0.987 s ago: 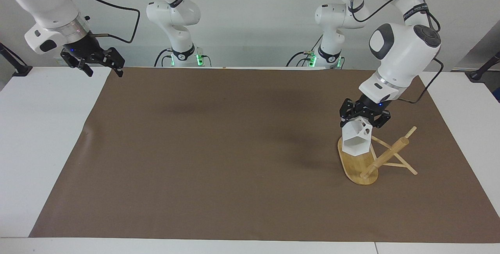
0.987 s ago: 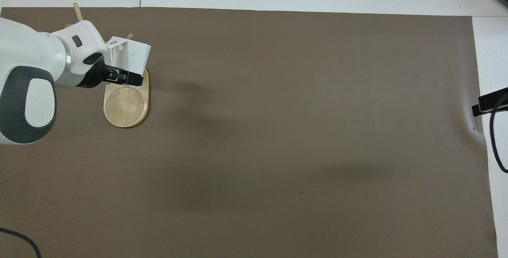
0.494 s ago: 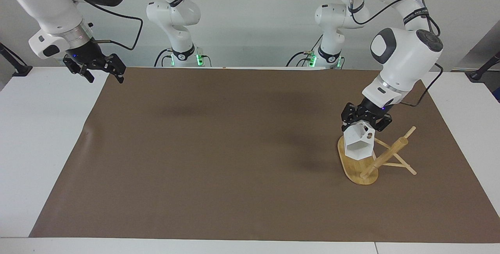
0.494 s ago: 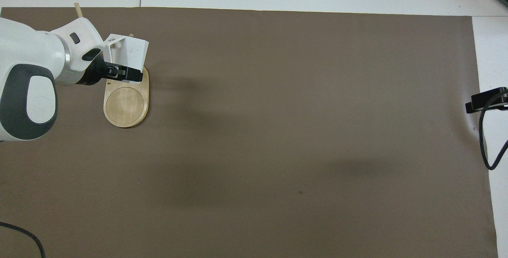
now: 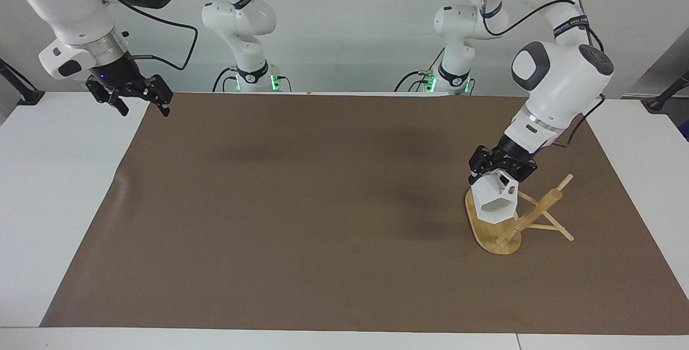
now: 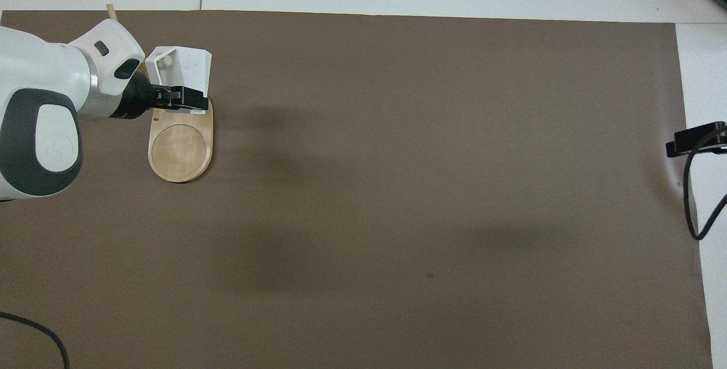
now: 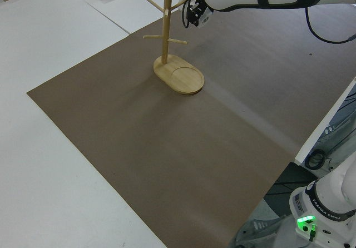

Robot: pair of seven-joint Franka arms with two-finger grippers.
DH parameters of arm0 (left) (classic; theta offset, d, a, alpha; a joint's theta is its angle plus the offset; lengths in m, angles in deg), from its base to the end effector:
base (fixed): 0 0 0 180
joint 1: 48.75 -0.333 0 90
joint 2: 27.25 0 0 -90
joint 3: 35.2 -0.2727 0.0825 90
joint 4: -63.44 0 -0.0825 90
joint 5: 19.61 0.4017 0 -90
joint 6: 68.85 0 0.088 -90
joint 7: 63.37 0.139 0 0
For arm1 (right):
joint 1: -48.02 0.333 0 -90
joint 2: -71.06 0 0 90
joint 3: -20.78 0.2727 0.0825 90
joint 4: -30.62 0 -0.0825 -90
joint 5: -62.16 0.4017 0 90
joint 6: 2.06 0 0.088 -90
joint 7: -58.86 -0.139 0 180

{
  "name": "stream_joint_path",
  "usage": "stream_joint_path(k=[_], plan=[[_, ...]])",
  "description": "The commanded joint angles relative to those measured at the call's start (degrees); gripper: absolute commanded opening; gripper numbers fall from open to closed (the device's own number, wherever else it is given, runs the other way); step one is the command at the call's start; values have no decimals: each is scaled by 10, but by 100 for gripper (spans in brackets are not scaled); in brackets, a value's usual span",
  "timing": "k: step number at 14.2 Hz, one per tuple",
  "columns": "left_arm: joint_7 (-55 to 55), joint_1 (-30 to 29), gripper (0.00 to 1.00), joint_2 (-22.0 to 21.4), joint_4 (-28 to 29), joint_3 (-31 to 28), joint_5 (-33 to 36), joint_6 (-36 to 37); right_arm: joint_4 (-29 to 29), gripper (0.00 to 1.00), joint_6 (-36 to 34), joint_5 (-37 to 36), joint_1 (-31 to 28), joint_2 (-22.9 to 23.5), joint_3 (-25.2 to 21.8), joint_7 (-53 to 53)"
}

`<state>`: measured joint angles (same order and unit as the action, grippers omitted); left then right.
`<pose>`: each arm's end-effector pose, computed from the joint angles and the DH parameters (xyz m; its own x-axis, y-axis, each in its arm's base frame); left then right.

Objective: Hang cup on rack
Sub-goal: 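Move the cup with the left gripper onto a mug tree peg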

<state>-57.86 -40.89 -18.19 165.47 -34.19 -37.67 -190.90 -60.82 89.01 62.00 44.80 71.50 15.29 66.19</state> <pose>0.6319 -0.1206 0.4053 0.9781 -0.0785 0.1926 -0.1306 -0.9526 0.2747 0.5681 -0.0873 0.5341 0.9996 -0.0240 -0.0144 -0.0240 -0.9997 0.0017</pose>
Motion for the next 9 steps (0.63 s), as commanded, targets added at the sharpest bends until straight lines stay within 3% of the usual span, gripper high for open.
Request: stream_joint_path(k=[1,3,9], plan=[[-12,-19,0,45,-59,6,-27,7,-21,100,13,-12,-11,-16,11,3],[-42,-20,0,75,-107,5,-32,24,-21,100,16,-12,-11,-16,11,1],[-47,-28,0,79,-104,5,-30,41,-20,100,35,-12,-2,-15,11,-91]])
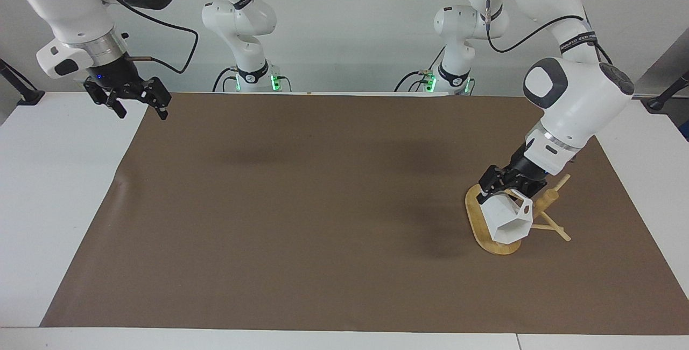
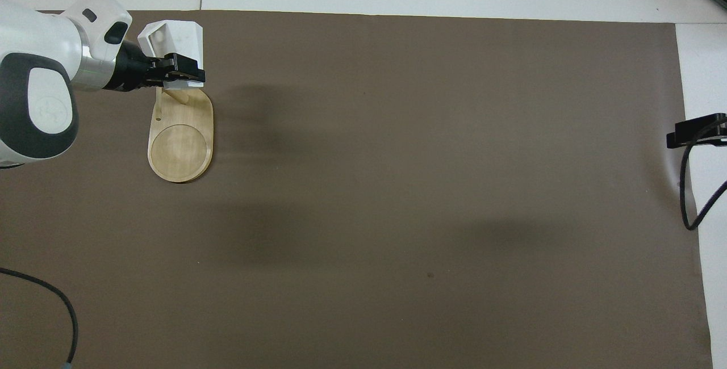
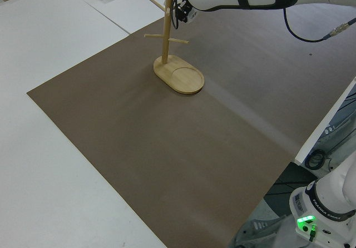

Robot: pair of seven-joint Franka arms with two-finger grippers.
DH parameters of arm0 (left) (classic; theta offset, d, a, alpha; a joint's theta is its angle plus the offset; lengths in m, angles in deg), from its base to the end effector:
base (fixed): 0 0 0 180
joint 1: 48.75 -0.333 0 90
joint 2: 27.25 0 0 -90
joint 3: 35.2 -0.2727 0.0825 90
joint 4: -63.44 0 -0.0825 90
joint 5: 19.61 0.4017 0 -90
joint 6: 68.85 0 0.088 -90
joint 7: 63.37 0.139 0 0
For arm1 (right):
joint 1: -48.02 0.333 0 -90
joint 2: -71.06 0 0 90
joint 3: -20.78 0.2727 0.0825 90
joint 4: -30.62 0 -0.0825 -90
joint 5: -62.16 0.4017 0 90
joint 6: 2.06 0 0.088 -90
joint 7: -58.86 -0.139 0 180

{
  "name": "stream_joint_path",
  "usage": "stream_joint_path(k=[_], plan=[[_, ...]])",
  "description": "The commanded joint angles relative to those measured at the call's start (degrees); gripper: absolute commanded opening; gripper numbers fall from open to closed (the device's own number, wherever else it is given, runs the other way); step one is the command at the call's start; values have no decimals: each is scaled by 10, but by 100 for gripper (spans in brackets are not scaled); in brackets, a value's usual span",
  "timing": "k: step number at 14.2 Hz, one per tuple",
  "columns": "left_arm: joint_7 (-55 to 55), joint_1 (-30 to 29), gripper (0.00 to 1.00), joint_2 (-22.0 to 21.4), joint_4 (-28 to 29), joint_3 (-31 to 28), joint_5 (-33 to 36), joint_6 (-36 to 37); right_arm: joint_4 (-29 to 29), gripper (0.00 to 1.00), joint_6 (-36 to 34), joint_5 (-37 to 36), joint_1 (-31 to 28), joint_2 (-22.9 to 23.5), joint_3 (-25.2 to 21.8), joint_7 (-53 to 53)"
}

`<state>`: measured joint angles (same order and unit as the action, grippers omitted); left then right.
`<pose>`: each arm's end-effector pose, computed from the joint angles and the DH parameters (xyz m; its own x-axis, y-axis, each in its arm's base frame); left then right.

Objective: Hang cup on rack
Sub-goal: 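Move the cup with the left gripper onto a mug tree peg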

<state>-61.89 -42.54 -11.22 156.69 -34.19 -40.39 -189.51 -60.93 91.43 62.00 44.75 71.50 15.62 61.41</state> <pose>0.6677 -0.1105 0.4034 0.9842 0.0348 0.1739 -0.0259 -0.9418 0.3351 0.5742 -0.0853 0.5369 0.9944 -0.1022 0.0260 -0.1024 -0.9947 0.0046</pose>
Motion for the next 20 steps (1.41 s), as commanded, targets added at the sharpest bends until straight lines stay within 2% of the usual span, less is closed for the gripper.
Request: stream_joint_path(k=[1,5,9,10,12,13,14,17,20], plan=[[-7,-18,0,8,-18,5,-4,43,-20,100,11,-11,-2,-15,8,-49],[-12,-33,0,4,-20,5,-8,85,-21,100,13,-11,-2,-15,8,-41],[-58,-37,0,2,-18,5,-8,88,-21,100,14,-11,-2,-15,8,-39],[-57,-43,19,1,-16,5,-10,88,-21,100,14,-11,-2,-15,7,-40],[-57,-57,75,-3,-15,7,-26,91,-21,100,20,-11,-2,-14,7,-39],[-57,-58,91,-5,-15,6,-26,92,-21,100,22,-11,-2,-14,7,-39],[-58,-57,100,-5,-15,6,-25,92,-21,100,22,-11,-2,-14,7,-39],[-57,-50,100,-16,-14,5,-14,94,-21,100,23,-9,-2,-14,8,-38],[-56,-41,100,-41,-8,6,49,121,-21,100,22,-5,-2,-14,7,-12]])
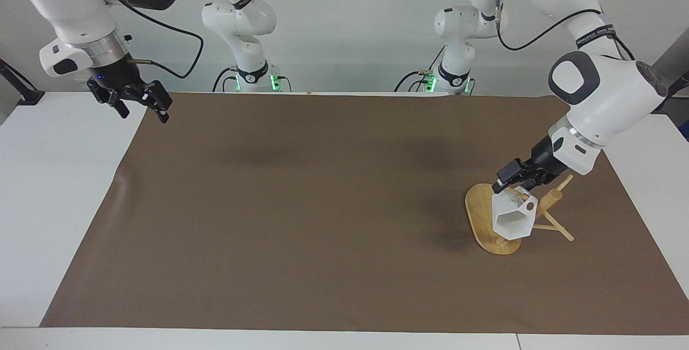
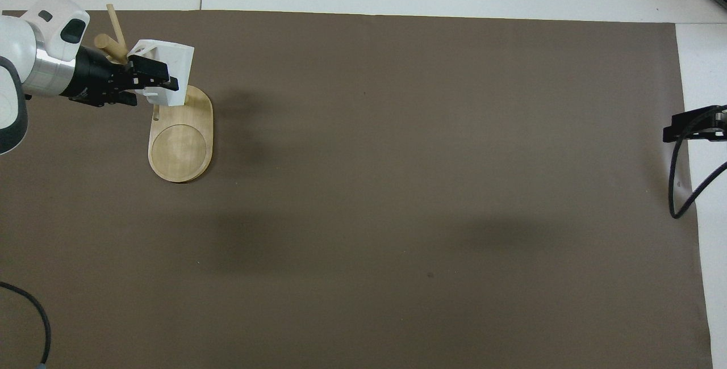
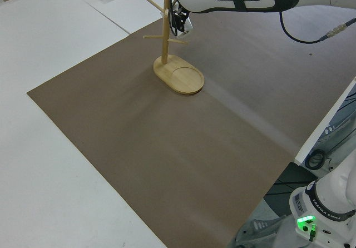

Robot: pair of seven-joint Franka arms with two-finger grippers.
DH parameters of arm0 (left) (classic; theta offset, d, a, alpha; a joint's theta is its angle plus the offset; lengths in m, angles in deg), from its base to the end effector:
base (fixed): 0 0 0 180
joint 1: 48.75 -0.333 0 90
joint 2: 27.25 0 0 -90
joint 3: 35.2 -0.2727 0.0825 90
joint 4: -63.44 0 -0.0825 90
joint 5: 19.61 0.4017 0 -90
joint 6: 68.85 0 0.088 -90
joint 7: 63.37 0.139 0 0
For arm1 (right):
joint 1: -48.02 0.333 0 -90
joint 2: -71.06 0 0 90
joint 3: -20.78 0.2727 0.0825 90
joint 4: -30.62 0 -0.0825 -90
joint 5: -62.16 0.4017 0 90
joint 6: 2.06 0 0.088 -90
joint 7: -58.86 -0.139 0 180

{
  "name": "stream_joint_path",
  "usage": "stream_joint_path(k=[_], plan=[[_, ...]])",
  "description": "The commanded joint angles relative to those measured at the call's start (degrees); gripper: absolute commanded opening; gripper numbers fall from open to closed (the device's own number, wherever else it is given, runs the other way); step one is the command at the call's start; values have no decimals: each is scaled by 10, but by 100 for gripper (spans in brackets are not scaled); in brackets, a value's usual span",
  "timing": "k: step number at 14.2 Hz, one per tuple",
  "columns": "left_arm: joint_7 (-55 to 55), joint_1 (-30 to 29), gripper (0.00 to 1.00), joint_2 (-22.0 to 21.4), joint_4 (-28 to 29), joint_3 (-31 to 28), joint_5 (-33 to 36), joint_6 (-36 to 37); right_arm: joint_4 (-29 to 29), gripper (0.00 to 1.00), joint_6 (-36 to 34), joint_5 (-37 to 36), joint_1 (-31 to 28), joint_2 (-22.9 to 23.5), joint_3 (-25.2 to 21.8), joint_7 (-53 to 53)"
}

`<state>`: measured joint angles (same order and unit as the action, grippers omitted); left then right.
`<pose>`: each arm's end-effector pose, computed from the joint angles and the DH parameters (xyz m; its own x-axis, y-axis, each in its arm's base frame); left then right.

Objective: Hang cup on rack
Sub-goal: 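Open the left gripper and pull it back from the cup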

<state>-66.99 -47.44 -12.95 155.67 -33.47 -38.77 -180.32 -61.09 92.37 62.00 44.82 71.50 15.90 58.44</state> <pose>0.6545 -0.0655 0.4162 0.9907 0.1284 0.0454 0.1069 -0.9396 0.3252 0.5767 -0.0821 0.5371 0.9883 -0.1475 0.0398 -0.1477 -0.9890 0.0032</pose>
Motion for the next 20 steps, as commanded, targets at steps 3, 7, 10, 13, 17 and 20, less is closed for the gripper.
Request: stream_joint_path(k=[3,7,10,13,17,20], plan=[[19,15,100,-72,41,-1,118,36,-18,100,13,-5,-4,-13,1,37],[54,16,100,-114,41,1,156,63,-15,100,13,-5,-5,-12,0,34],[56,17,100,-150,36,12,183,119,-15,100,12,-4,-8,-15,0,29],[57,15,100,-171,35,10,186,172,-15,100,4,-4,-6,-16,2,31],[63,9,100,-151,-25,11,188,209,-15,100,4,-3,-5,-15,3,31],[63,6,100,-154,-30,6,188,236,-15,100,4,-3,-5,-16,4,31]])
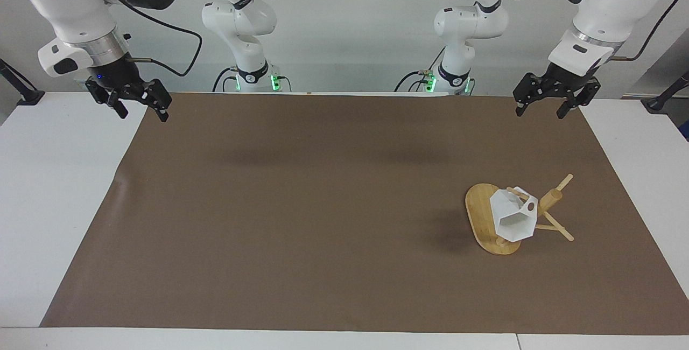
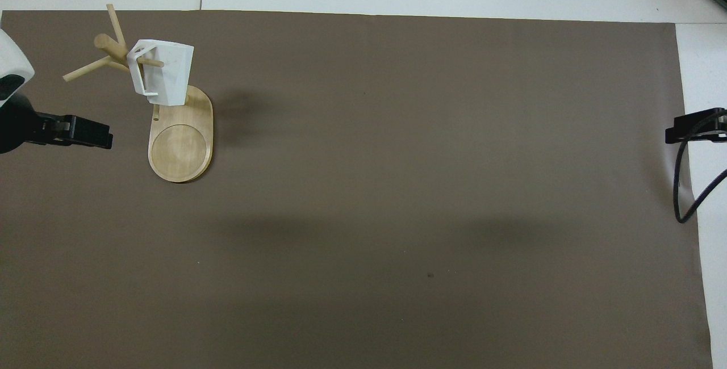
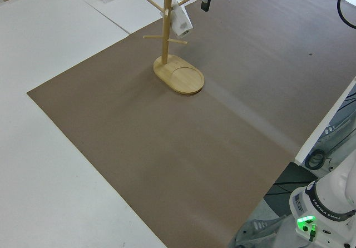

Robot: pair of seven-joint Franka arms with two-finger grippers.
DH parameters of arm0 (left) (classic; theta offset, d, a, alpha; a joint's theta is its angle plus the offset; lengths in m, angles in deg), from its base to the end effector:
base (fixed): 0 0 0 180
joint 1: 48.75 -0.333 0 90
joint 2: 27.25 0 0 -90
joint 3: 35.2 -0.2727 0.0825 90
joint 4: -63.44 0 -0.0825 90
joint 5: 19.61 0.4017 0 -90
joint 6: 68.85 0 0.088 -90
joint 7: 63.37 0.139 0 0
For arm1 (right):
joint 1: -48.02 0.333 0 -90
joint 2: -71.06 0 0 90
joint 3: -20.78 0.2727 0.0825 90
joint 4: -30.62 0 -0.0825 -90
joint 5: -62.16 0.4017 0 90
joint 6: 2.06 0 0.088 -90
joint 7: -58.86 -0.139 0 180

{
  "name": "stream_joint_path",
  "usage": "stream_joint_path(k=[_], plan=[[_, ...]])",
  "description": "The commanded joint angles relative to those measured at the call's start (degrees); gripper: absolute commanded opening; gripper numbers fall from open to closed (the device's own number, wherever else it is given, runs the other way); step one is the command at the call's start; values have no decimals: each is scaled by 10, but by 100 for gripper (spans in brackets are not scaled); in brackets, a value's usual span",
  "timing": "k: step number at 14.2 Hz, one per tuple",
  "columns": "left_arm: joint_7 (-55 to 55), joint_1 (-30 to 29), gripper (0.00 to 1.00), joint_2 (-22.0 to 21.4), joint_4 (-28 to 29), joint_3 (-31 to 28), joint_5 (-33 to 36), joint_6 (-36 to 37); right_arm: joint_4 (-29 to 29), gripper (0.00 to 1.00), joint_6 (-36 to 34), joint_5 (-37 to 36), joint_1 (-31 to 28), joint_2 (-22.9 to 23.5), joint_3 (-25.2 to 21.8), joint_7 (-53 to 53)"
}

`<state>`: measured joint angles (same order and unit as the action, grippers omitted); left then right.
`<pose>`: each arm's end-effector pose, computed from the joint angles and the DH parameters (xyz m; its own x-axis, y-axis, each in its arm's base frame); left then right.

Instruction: Hang cup on rack

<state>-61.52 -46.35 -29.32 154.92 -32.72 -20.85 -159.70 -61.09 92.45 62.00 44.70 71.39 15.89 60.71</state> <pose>0.5626 -0.0514 0.5584 0.9928 -0.1168 0.0257 -0.1174 -0.9929 0.0193 0.5763 -0.0834 0.5383 0.9930 -0.1104 0.0430 -0.1107 -0.9938 0.0047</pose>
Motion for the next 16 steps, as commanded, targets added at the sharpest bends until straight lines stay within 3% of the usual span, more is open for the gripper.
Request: stream_joint_path(k=[1,16], plan=[[9,-5,100,11,-23,-2,11,30,-15,100,3,-3,-4,-14,4,8],[3,-28,100,5,-13,-6,4,43,-15,100,3,-3,-4,-15,4,8]])
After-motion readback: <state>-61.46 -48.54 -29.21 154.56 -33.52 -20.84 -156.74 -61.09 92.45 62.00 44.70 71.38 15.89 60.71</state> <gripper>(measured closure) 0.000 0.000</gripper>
